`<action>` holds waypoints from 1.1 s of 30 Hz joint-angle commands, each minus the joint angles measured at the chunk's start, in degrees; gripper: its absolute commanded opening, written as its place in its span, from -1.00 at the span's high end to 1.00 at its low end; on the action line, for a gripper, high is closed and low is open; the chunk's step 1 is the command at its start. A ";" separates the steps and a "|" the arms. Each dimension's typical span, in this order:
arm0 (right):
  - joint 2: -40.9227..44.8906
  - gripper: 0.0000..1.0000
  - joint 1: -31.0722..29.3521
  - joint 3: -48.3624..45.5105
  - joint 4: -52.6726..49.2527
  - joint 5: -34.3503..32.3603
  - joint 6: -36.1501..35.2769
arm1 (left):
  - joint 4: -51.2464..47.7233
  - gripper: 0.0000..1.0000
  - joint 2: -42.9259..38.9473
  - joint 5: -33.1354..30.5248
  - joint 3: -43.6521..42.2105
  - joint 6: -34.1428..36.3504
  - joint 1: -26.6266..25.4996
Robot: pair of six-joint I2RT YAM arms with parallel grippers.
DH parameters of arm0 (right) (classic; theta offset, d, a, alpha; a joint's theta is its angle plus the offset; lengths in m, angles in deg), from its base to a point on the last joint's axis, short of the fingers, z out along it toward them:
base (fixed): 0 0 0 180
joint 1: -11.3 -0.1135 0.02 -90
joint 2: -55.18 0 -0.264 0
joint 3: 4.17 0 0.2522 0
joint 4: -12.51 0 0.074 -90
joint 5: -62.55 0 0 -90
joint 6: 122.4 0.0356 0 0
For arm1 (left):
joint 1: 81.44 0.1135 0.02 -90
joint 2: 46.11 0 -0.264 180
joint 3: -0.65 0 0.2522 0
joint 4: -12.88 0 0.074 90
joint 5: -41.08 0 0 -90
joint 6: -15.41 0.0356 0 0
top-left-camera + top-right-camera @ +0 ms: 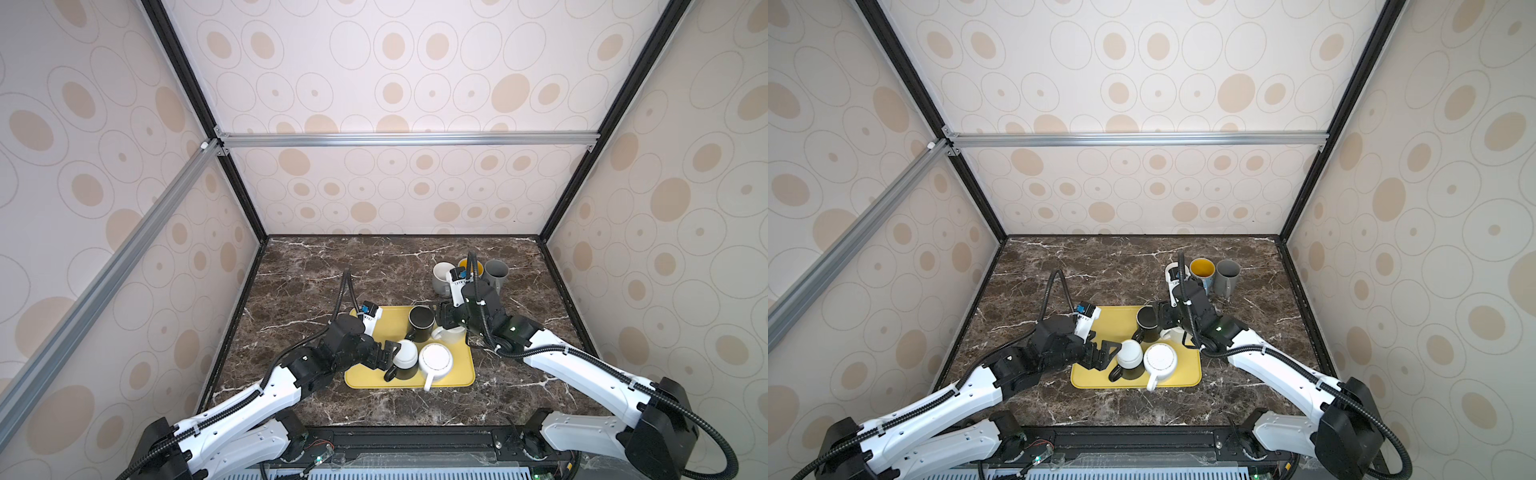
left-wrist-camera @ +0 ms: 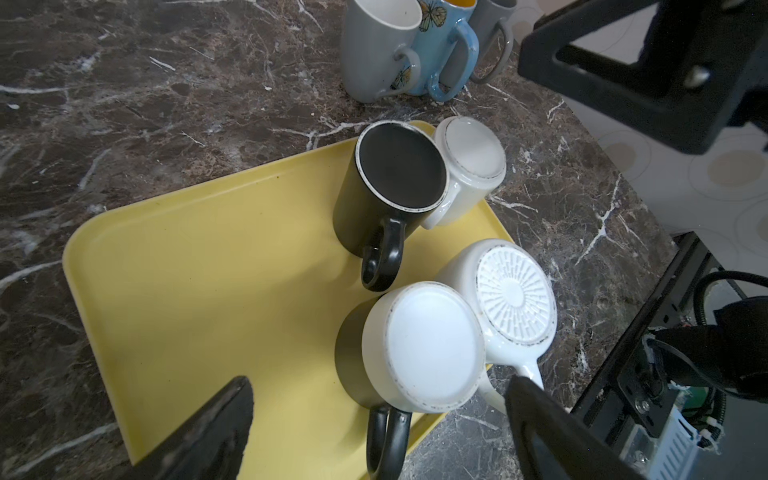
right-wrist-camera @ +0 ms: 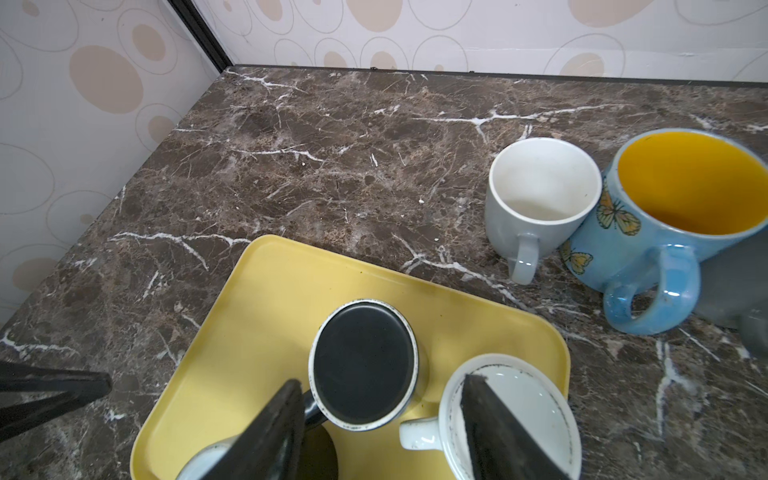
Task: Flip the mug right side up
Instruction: 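Lower the left gripper over the upside-down white mug on the tray, then close the left gripper on the white mug's base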
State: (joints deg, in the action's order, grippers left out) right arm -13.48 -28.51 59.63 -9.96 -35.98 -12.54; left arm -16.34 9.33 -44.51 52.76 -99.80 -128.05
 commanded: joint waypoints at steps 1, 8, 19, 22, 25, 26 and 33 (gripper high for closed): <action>2.19 -0.25 -0.19 -0.62 -0.61 -2.94 -1.04 | -8.34 -0.82 1.67 -3.93 5.37 4.73 -1.43; 3.47 -0.25 -0.17 -2.23 -0.43 -6.55 1.33 | -14.90 -0.76 4.71 -10.75 10.00 7.02 -4.25; 3.06 -0.24 -0.08 -3.26 0.80 -6.54 0.50 | -19.98 -0.65 14.40 -16.20 14.52 8.74 -11.12; 2.81 -0.24 -0.09 -3.22 0.62 -7.08 0.79 | -19.57 -0.54 16.79 -15.16 14.39 9.49 -11.84; 3.00 -0.24 0.07 -3.56 0.69 -7.60 0.80 | -18.89 -0.49 17.94 -13.33 14.10 10.33 -11.87; 3.11 -0.24 0.08 -3.68 0.78 -7.71 0.80 | -18.74 -0.46 18.24 -12.96 14.08 10.41 -11.87; 3.34 -0.24 0.20 -3.81 0.66 -7.70 1.32 | -17.41 -0.25 19.43 -7.63 13.08 9.76 -11.85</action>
State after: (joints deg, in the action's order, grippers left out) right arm -10.86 -28.44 56.51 -9.39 -42.74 -11.84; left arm -33.11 27.80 -54.96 65.29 -90.47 -139.59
